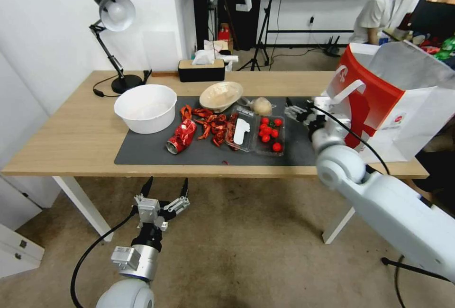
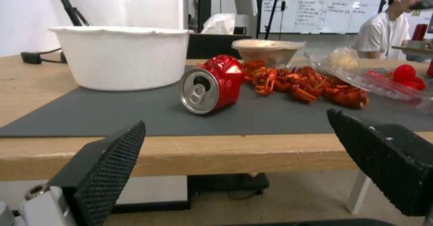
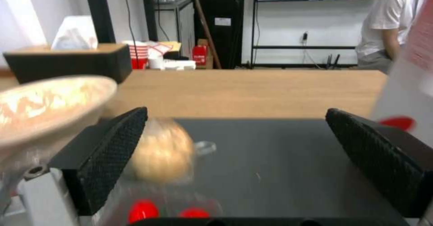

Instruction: Pick up the trash from the table and place it into the takeout bag.

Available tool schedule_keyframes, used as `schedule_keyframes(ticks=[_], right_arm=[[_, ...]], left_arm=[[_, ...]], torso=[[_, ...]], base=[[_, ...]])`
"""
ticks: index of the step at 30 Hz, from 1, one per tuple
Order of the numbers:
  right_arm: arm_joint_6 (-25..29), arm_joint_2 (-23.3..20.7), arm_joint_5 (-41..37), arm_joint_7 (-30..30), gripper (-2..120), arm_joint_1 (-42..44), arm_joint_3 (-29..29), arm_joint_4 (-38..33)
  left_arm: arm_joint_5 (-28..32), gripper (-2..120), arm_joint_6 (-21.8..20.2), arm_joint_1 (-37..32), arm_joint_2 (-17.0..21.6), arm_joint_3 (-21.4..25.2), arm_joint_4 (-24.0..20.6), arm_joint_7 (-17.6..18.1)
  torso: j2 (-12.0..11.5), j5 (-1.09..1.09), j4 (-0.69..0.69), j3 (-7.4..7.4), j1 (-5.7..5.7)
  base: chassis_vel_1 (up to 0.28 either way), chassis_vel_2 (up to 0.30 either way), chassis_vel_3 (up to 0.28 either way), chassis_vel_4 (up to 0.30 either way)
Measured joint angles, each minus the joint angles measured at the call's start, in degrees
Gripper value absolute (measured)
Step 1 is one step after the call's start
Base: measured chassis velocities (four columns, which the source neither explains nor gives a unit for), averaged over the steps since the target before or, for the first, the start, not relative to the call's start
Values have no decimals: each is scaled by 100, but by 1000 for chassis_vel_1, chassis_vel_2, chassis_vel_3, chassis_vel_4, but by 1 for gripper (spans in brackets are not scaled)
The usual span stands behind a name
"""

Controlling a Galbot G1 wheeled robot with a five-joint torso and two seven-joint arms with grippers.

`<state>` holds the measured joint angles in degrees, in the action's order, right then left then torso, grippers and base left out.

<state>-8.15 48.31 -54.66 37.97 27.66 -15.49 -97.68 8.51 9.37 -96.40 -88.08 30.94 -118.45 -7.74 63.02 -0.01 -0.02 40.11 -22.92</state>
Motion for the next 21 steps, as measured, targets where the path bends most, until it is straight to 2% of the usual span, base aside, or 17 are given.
schedule_keyframes(ticks=[1,4,8,11,13,16,21], right_arm=[[0,0,0,0,100,0,0,0],[-129,401,-263,190,100,-774,-490,541],[-282,717,-426,381,100,-1258,-798,916],[-725,1128,-698,724,100,-1722,-1127,1411],[-801,1208,-739,786,100,-1792,-1186,1516],[-1261,1572,-1045,1099,100,-2064,-1303,2030],[-1458,1761,-1120,1121,100,-2170,-1356,2429]], left_arm=[[0,100,0,0,0,0,0,0],[2,100,7,-14,-14,34,3,7],[6,100,15,-23,-30,59,3,12],[26,100,54,-47,-39,101,3,19],[32,100,67,-54,-41,112,3,22],[68,100,112,-78,-37,149,20,34],[108,100,129,-76,-8,175,42,40]], torso=[[0,0,0,0,0],[0,1,2,0,0],[0,-3,4,0,0],[1,-2,4,-1,0],[1,-2,3,-1,0],[1,-1,3,-1,0],[1,1,1,0,0]], base=[[0,0,0,0],[0,0,0,0],[0,0,0,0],[0,0,0,0],[0,0,0,0],[0,0,0,0],[0,0,0,0]])
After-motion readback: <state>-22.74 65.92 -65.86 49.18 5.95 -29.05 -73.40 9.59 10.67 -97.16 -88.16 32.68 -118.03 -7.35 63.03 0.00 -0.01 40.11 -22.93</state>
